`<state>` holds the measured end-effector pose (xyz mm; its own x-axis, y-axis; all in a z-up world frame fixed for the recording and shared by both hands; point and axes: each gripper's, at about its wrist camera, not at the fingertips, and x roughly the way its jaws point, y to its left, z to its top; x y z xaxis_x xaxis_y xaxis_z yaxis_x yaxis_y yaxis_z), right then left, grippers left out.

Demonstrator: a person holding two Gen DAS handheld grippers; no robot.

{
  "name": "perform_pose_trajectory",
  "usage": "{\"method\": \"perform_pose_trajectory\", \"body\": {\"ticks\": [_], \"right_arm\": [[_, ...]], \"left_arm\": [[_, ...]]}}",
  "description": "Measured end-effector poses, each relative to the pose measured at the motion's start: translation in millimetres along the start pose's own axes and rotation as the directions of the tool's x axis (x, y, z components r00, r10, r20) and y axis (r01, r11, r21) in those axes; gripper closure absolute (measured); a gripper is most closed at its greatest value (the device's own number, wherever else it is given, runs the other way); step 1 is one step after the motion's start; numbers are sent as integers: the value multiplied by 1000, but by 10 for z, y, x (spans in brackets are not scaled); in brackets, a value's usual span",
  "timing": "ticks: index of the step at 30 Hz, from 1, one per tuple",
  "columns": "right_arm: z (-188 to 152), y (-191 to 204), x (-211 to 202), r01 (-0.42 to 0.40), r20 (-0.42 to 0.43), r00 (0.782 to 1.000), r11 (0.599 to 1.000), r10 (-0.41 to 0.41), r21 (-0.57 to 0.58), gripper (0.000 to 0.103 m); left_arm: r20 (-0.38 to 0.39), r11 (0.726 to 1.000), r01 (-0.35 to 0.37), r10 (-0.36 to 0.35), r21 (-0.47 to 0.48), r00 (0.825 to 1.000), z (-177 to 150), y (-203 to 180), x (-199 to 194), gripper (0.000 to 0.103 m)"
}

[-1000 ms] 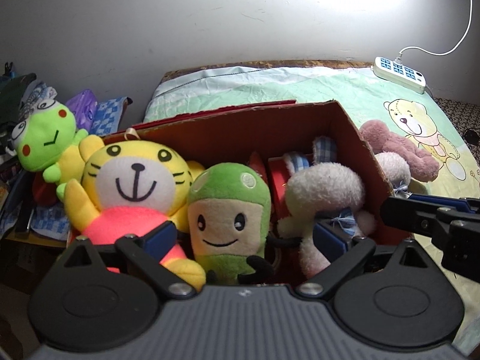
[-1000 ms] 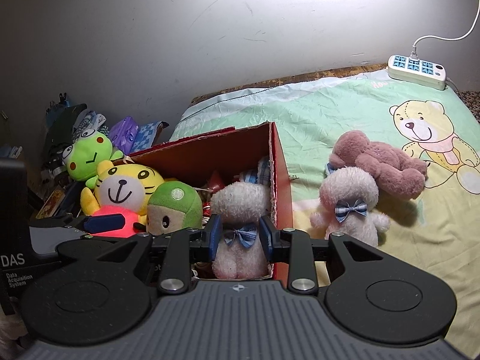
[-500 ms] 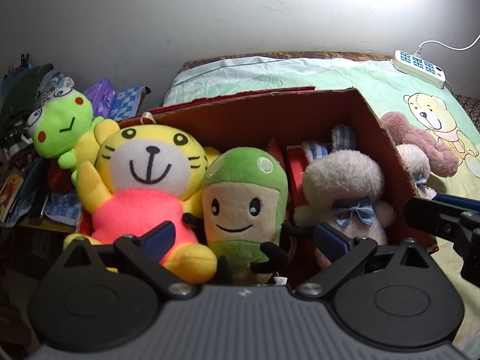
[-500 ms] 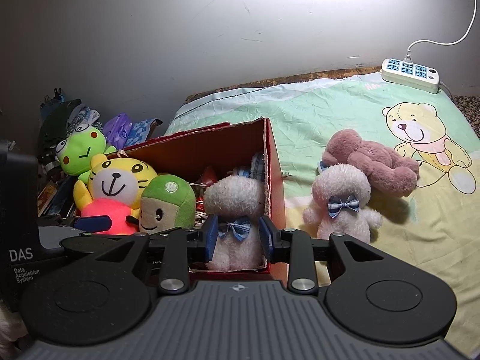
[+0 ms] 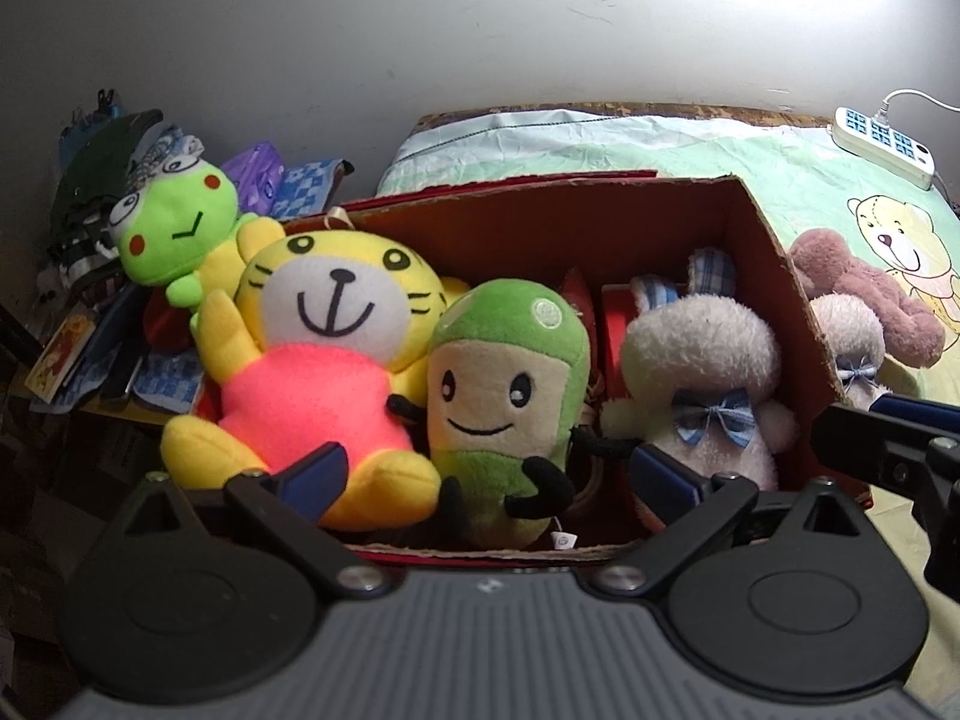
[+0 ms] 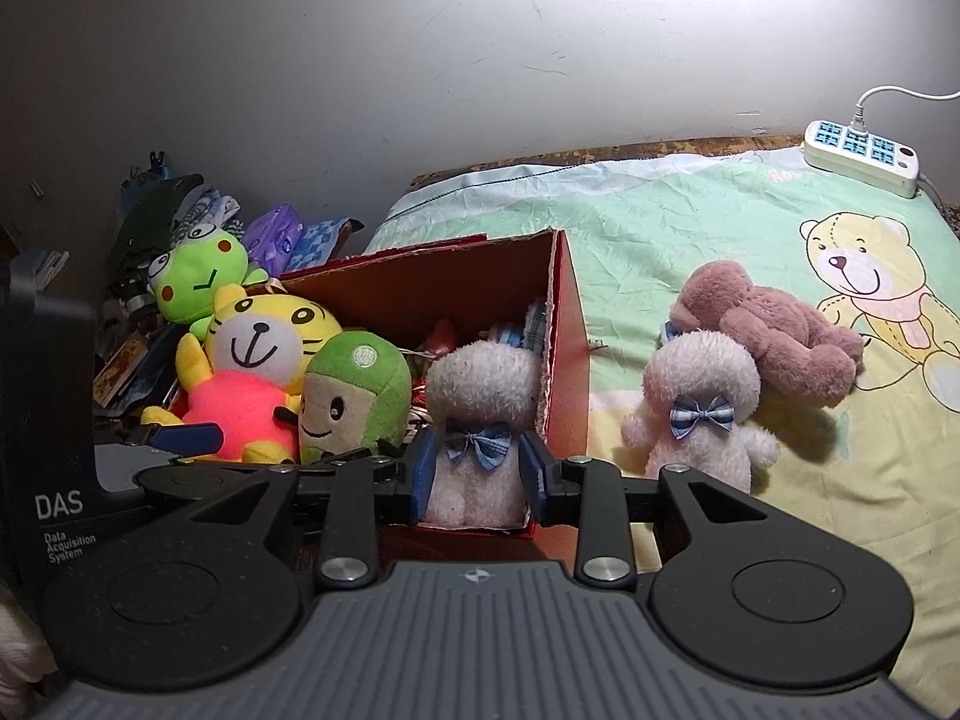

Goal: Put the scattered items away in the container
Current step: 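Withdraw the right tool from the red box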

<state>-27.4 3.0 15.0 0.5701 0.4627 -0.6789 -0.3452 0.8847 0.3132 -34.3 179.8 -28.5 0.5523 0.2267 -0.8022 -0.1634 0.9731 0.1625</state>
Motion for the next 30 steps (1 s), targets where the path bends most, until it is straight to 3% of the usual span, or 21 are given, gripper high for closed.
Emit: {"method": "perform_pose_trajectory", "body": {"ticks": [15,30], "right_arm": [[6,-106,-110,-76,-26,997,995,75,-65,70],[-45,-107,-191,-95,-30,995,991,92,-92,65]], "left_arm": [[-18,995,-64,63,-74,998,-105,-126,-215,1],[-44,994,-60,56,-93,997,-199,-141,-354,1]]}}
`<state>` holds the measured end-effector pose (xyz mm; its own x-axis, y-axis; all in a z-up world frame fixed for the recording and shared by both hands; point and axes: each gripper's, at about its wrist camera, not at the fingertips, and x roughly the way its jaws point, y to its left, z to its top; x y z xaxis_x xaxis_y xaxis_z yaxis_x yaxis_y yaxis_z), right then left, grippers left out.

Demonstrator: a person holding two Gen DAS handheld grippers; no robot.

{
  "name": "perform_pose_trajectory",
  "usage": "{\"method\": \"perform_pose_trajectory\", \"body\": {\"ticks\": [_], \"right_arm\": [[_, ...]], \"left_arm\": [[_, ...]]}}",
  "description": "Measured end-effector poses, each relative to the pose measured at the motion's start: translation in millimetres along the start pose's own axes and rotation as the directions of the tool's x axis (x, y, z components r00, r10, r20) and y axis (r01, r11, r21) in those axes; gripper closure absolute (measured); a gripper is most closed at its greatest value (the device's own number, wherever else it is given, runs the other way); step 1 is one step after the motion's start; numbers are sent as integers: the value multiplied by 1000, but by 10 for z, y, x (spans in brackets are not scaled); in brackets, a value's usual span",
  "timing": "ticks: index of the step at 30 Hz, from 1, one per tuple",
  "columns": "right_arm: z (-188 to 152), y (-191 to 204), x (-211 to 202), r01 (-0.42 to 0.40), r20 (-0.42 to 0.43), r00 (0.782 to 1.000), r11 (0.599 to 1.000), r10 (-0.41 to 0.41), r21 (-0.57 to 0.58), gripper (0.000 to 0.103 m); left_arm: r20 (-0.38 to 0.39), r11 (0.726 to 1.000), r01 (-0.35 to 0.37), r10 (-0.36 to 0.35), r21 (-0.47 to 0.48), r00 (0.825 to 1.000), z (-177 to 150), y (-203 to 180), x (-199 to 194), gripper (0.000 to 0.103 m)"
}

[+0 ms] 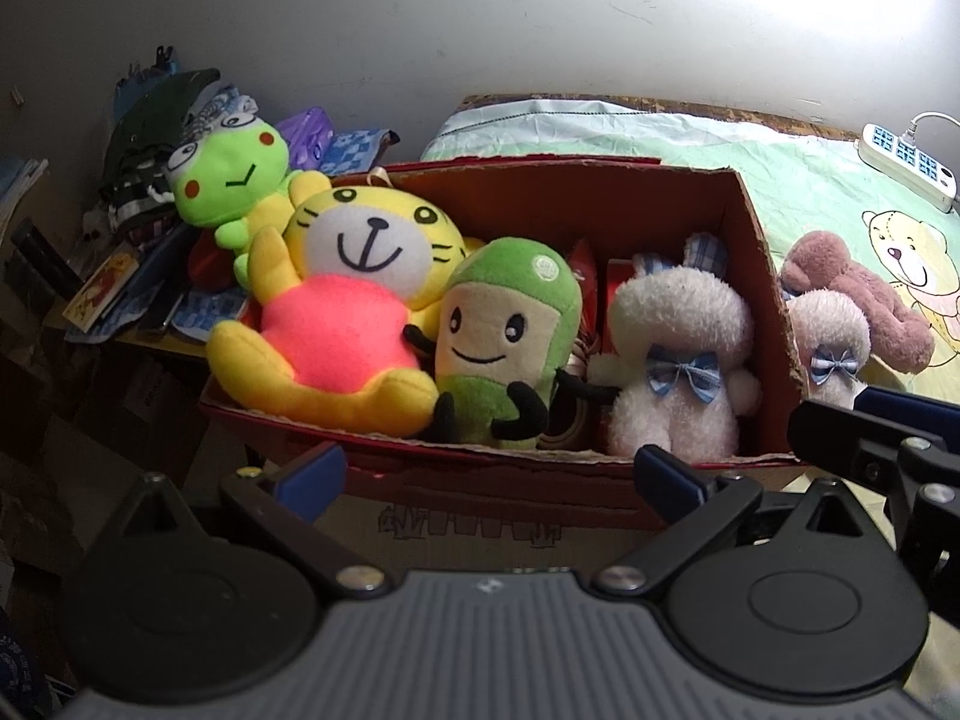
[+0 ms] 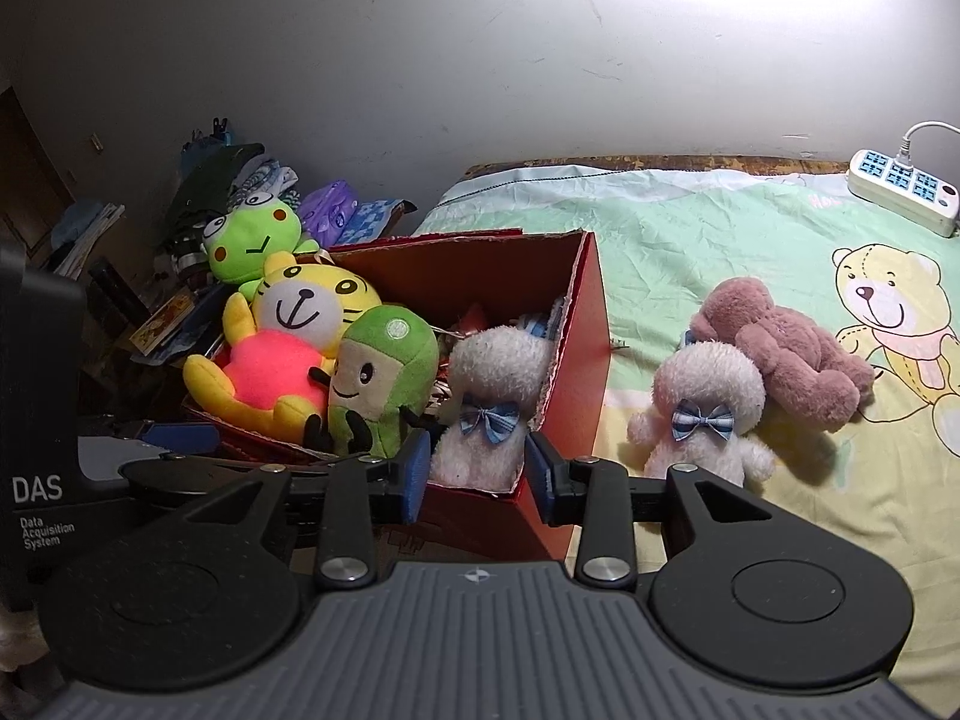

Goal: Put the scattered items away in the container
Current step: 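Withdraw the right tool from the red box, then move the right gripper over the pink-brown teddy bear on the sheet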

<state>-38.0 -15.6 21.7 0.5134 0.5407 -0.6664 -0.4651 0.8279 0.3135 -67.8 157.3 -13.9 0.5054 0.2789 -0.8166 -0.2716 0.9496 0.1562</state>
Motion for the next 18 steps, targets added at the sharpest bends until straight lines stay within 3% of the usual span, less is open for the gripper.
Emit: {"method": "perform_pose_trajectory", "body": {"ticks": [12,18], "right_arm": [[-162,42,68,11,-56,998,1000,-11,-1,66],[-244,-70,91,43,-84,996,999,-41,16,66]], "left_arm": [[-75,999,24,-22,30,997,-233,-38,146,1],[-125,994,74,-64,75,990,-378,-209,248,1]]}}
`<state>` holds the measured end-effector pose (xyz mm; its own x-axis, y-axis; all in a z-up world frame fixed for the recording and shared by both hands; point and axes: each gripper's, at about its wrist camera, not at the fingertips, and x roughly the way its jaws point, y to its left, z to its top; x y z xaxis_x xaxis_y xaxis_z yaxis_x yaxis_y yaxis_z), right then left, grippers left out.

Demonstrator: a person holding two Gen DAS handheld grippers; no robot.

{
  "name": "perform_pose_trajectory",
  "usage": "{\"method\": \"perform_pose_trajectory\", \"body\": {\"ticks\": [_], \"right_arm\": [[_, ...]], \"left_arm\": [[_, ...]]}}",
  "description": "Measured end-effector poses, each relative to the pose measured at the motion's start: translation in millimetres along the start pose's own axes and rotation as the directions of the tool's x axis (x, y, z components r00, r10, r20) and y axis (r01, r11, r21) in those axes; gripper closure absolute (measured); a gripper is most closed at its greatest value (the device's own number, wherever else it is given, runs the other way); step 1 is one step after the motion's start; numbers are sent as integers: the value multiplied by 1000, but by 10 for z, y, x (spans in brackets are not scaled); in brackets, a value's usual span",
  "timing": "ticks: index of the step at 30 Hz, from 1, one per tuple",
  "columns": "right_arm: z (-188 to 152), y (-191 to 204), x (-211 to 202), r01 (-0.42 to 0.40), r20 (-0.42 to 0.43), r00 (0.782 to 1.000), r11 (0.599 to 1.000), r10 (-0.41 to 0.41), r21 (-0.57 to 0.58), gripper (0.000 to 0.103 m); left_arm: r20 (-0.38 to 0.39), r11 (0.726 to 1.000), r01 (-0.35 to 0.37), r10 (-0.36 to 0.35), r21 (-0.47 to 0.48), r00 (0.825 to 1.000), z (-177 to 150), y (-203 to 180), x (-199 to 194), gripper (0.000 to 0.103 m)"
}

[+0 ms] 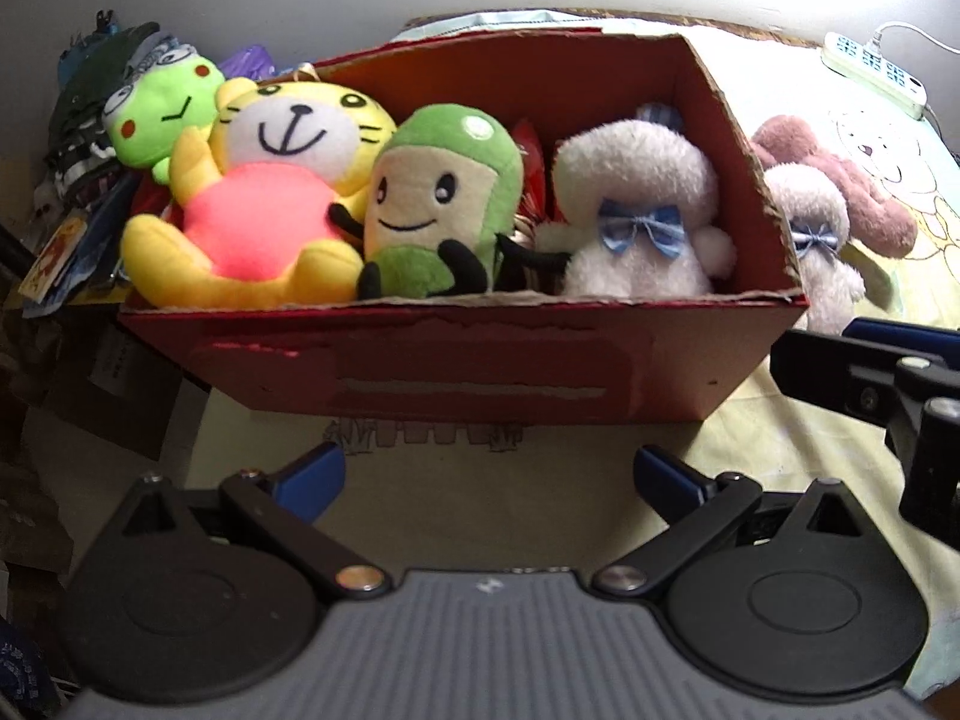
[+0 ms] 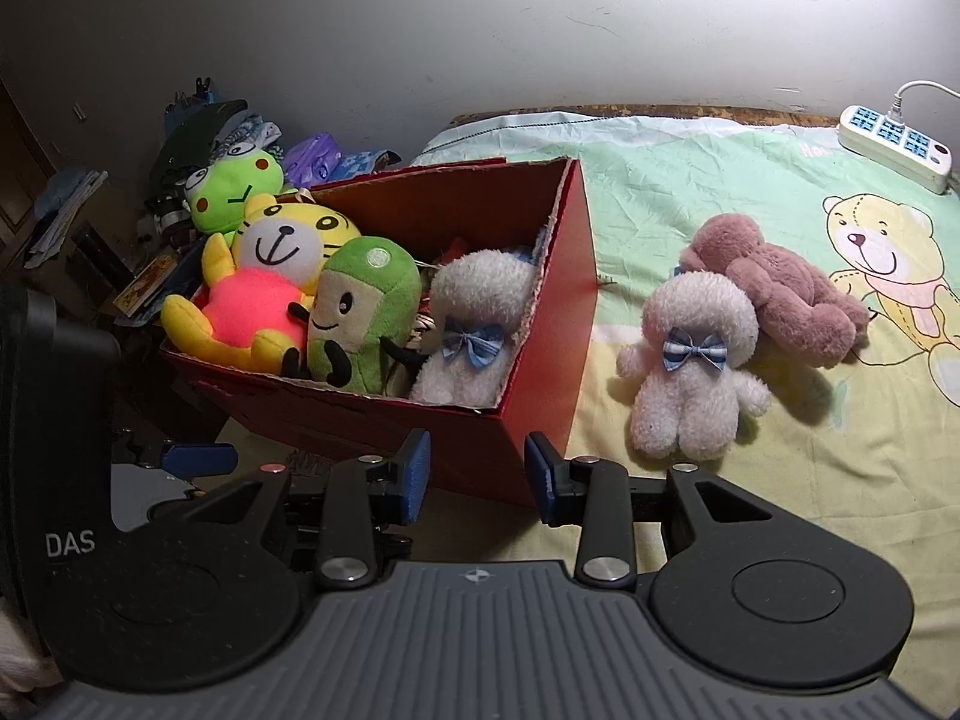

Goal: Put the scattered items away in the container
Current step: 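Move the right gripper over the pink-brown teddy bear on the sheet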

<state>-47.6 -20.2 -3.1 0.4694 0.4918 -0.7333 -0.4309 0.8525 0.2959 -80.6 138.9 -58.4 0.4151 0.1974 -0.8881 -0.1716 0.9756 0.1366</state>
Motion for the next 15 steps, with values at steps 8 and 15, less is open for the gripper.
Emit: {"method": "perform_pose_trajectory", "body": {"ticks": [8,15], "right_arm": [[-78,-261,-7,44,-26,999,998,-43,44,66],[-136,-565,-64,78,-41,996,993,-75,84,65]], "left_arm": [[-34,998,38,-36,53,999,-18,-291,123,1],[-49,989,81,-76,122,996,6,-685,176,1]]}}
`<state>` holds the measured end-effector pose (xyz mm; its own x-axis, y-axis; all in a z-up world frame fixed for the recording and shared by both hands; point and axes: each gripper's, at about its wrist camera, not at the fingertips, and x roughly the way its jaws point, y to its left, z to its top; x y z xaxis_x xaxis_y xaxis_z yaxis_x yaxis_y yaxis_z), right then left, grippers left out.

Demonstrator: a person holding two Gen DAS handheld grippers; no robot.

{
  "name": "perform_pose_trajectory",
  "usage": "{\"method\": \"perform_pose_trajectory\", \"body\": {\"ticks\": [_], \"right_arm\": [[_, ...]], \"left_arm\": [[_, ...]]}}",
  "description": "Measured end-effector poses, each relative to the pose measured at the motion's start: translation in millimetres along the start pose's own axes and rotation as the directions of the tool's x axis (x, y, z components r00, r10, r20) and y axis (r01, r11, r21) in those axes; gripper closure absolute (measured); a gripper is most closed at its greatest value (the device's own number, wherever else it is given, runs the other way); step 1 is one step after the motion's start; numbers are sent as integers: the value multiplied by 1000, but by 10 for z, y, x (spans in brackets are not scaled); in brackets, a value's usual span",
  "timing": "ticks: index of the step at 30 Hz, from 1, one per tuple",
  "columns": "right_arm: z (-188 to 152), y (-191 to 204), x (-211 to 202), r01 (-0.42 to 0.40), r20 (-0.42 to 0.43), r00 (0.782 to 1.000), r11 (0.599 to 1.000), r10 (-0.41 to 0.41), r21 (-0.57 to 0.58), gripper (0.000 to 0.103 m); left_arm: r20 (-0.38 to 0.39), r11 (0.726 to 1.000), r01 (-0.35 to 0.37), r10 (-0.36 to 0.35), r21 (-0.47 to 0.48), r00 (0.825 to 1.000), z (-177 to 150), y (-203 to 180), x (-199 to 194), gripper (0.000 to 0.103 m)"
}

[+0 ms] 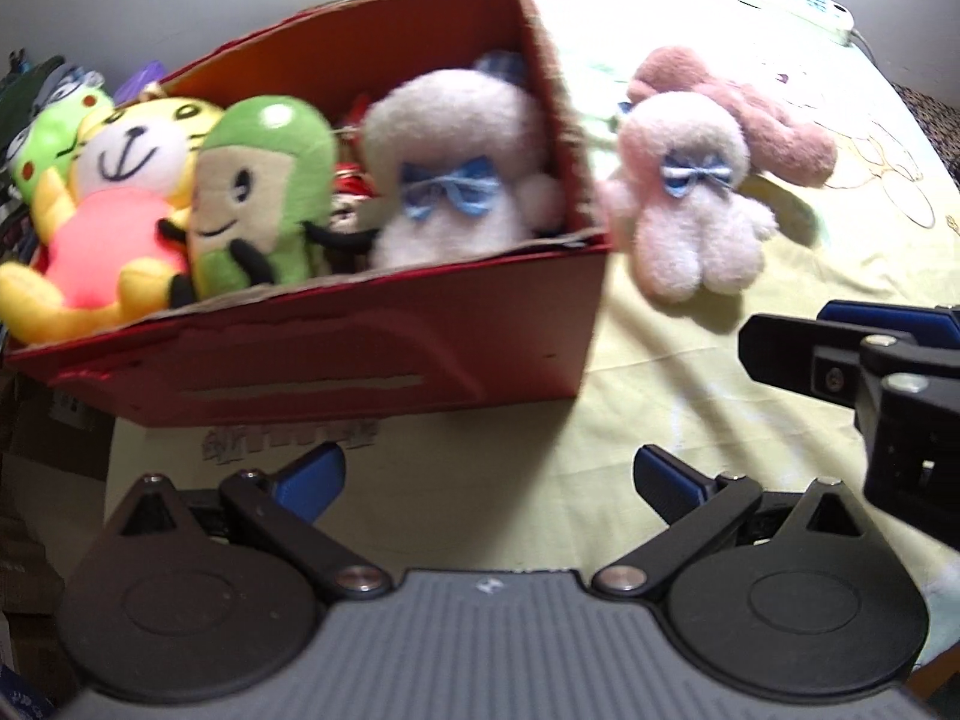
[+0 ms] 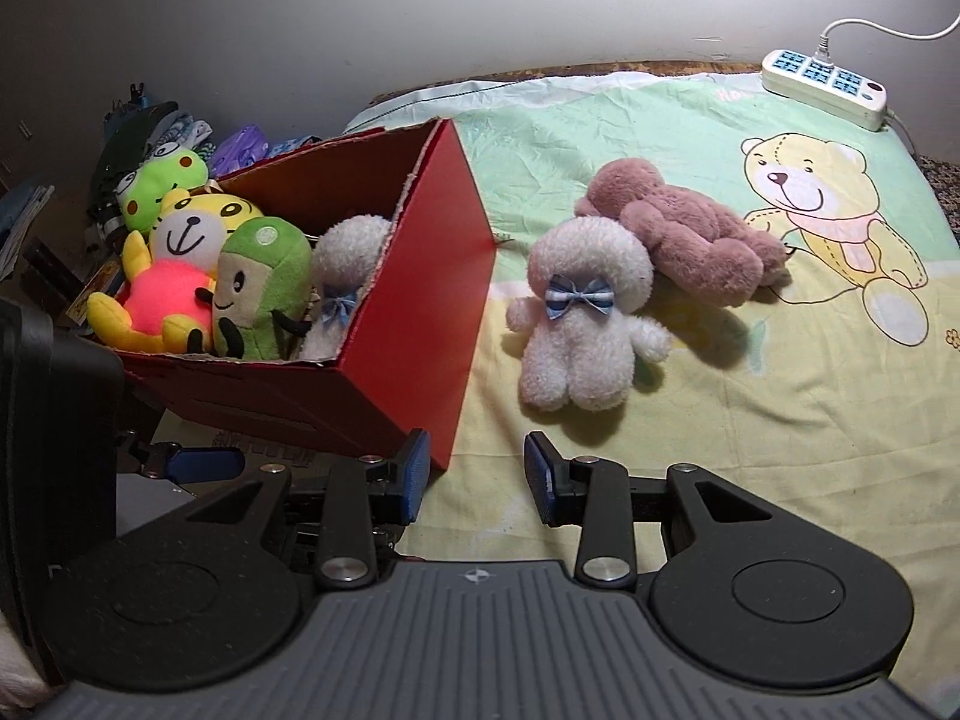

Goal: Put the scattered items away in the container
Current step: 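Move the right gripper over the pink-brown teddy bear on the sheet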

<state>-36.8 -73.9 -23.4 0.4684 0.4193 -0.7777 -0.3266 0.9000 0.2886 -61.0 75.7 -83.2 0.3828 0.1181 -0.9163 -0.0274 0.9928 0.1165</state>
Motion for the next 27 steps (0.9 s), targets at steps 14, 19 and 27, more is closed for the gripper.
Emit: {"method": "perform_pose_trajectory", "body": {"ticks": [14,19,27], "right_arm": [[-35,-725,-100,61,-1,998,992,-62,114,65],[-22,-903,-88,65,-3,998,987,-65,145,65],[56,-1066,1,56,-16,998,984,-54,166,65]], "left_arm": [[2,987,94,-95,130,995,222,-779,108,1],[3,984,98,-99,146,995,296,-924,163,1],[-27,985,114,-112,128,993,385,-1011,263,1]]}}
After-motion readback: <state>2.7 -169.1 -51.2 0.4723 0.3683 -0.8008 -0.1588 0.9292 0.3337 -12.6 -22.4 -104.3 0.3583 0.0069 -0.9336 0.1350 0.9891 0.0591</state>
